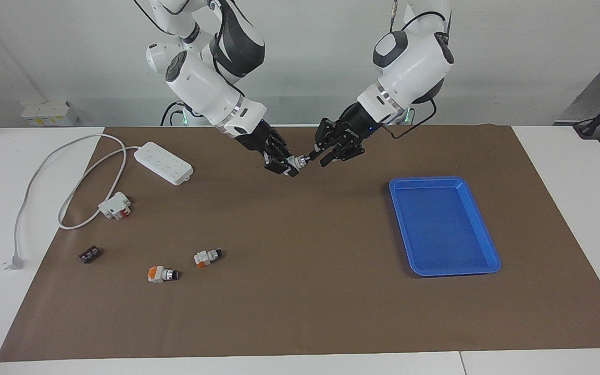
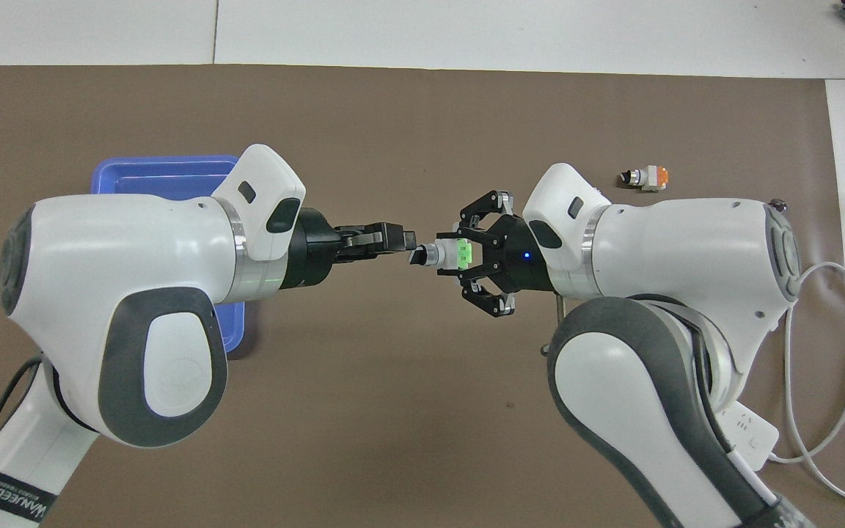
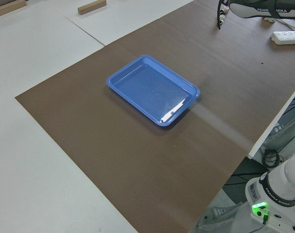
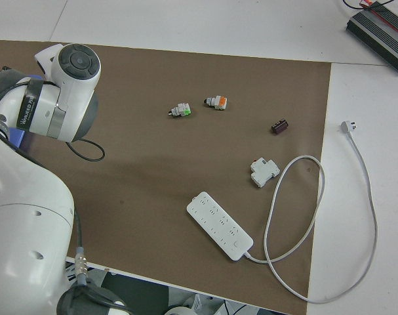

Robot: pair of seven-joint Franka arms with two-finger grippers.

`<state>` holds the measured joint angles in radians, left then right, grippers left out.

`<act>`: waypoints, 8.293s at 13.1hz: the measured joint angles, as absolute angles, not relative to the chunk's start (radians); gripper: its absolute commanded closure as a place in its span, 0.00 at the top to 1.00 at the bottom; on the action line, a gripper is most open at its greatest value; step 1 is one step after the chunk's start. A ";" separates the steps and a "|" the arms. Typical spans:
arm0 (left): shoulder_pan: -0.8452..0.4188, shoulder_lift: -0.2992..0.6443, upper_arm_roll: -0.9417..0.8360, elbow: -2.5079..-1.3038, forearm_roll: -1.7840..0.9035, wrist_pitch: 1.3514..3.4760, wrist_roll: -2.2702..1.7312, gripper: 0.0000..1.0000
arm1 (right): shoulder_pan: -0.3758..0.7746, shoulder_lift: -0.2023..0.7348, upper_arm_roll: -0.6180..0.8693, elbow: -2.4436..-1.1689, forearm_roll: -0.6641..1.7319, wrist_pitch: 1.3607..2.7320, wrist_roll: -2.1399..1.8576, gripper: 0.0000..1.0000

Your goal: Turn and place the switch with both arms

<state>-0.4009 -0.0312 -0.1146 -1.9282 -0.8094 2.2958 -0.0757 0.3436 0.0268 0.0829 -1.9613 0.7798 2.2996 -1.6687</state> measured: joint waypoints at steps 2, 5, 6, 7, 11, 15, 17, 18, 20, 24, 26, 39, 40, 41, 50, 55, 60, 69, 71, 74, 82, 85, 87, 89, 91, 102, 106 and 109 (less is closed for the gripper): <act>-0.400 -0.047 -0.113 -1.929 -0.819 2.281 -0.040 0.33 | 0.344 0.027 0.083 -1.961 0.780 2.300 -1.658 0.00; -0.400 -0.053 -0.108 -1.942 -0.856 2.279 0.093 0.32 | 0.344 0.027 0.083 -1.961 0.780 2.300 -1.654 0.00; -0.398 -0.054 -0.104 -1.946 -0.866 2.279 0.144 0.32 | 0.344 0.027 0.083 -1.961 0.780 2.300 -1.653 0.00; -0.396 -0.055 -0.100 -1.950 -0.870 2.280 0.183 0.30 | 0.344 0.027 0.083 -1.961 0.780 2.300 -1.649 0.00; -0.387 -0.058 -0.099 -1.965 -0.872 2.308 0.272 0.31 | 0.347 0.027 0.086 -1.961 0.780 2.300 -1.622 0.00; -0.390 -0.065 -0.109 -2.008 -0.873 2.344 0.338 0.33 | 0.347 0.027 0.086 -1.961 0.780 2.300 -1.621 0.00; -0.393 -0.068 -0.110 -2.012 -0.879 2.344 0.362 0.33 | 0.347 0.027 0.086 -1.961 0.780 2.300 -1.621 0.00; -0.399 -0.070 -0.110 -2.012 -0.898 2.344 0.386 0.33 | 0.347 0.027 0.086 -1.961 0.780 2.300 -1.621 0.00; -0.413 -0.073 -0.112 -2.013 -0.942 2.345 0.459 0.33 | 0.347 0.027 0.086 -1.961 0.780 2.300 -1.621 0.00; -0.415 -0.078 -0.112 -2.020 -0.959 2.349 0.622 0.32 | 0.347 0.027 0.086 -1.961 0.780 2.300 -1.620 0.00; -0.415 -0.080 -0.110 -2.021 -0.960 2.346 0.676 0.32 | 0.347 0.027 0.086 -1.961 0.780 2.300 -1.620 0.00; -0.416 -0.072 -0.115 -2.039 -0.961 2.328 0.794 0.32 | 0.347 0.027 0.086 -1.961 0.780 2.300 -1.618 0.00; -0.420 -0.071 -0.116 -2.039 -0.961 2.328 0.795 0.31 | 0.347 0.027 0.086 -1.961 0.780 2.300 -1.618 0.00; -0.424 -0.069 -0.116 -2.039 -0.960 2.332 0.795 0.29 | 0.347 0.027 0.085 -1.963 0.780 2.300 -1.618 0.00; -0.426 -0.062 -0.111 -2.033 -0.963 2.344 0.805 0.00 | 0.345 0.021 0.083 -1.964 0.780 2.301 -1.618 0.00; -0.426 -0.057 -0.109 -2.032 -1.001 2.344 0.777 0.00 | 0.343 0.020 0.080 -1.964 0.780 2.301 -1.618 0.00; -0.426 -0.055 -0.108 -2.032 -1.048 2.344 0.663 0.00 | 0.340 0.017 0.079 -1.963 0.780 2.301 -1.618 0.00; -0.427 -0.052 -0.112 -2.010 -1.053 2.344 0.196 0.00 | 0.339 0.014 0.079 -1.961 0.781 2.318 -1.618 0.00; -0.427 -0.051 -0.115 -2.005 -1.053 2.347 0.068 0.00 | 0.338 0.013 0.079 -1.961 0.781 2.318 -1.618 0.00; -0.428 -0.051 -0.121 -2.001 -1.053 2.358 -0.090 0.00 | 0.336 0.011 0.079 -1.961 0.780 2.318 -1.618 0.00; -0.428 -0.051 -0.139 -1.995 -1.052 2.391 -0.496 0.00 | 0.333 0.008 0.077 -1.962 0.780 2.318 -1.618 0.00; -0.428 -0.051 -0.139 -1.995 -1.052 2.393 -0.637 0.00 | 0.334 0.008 0.078 -1.963 0.780 2.318 -1.618 0.00; -0.427 -0.051 -0.139 -1.995 -1.053 2.393 -0.717 0.00 | 0.334 0.008 0.078 -1.964 0.780 2.318 -1.618 0.00; -0.427 -0.051 -0.139 -1.995 -1.052 2.394 -0.795 0.00 | 0.334 0.009 0.079 -1.964 0.781 2.318 -1.618 0.00; -0.427 -0.052 -0.139 -1.996 -1.052 2.400 -0.865 0.00 | 0.334 0.009 0.079 -1.963 0.781 2.319 -1.618 0.00; -0.427 -0.052 -0.145 -1.999 -1.051 2.436 -1.062 0.00 | 0.337 0.015 0.082 -1.961 0.781 2.336 -1.618 0.00; -0.427 -0.052 -0.145 -1.999 -1.048 2.437 -1.062 0.00 | 0.337 0.016 0.082 -1.961 0.781 2.337 -1.617 1.00; -0.428 -0.052 -0.148 -1.995 -1.014 2.474 -1.056 0.00 | 0.346 0.019 0.087 -1.962 0.781 2.339 -1.612 1.00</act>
<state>-0.4276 -0.0520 -0.1479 -1.9952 -1.0144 2.4741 -1.0559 0.3458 0.0190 0.0866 -1.9616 0.7806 2.3392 -1.6117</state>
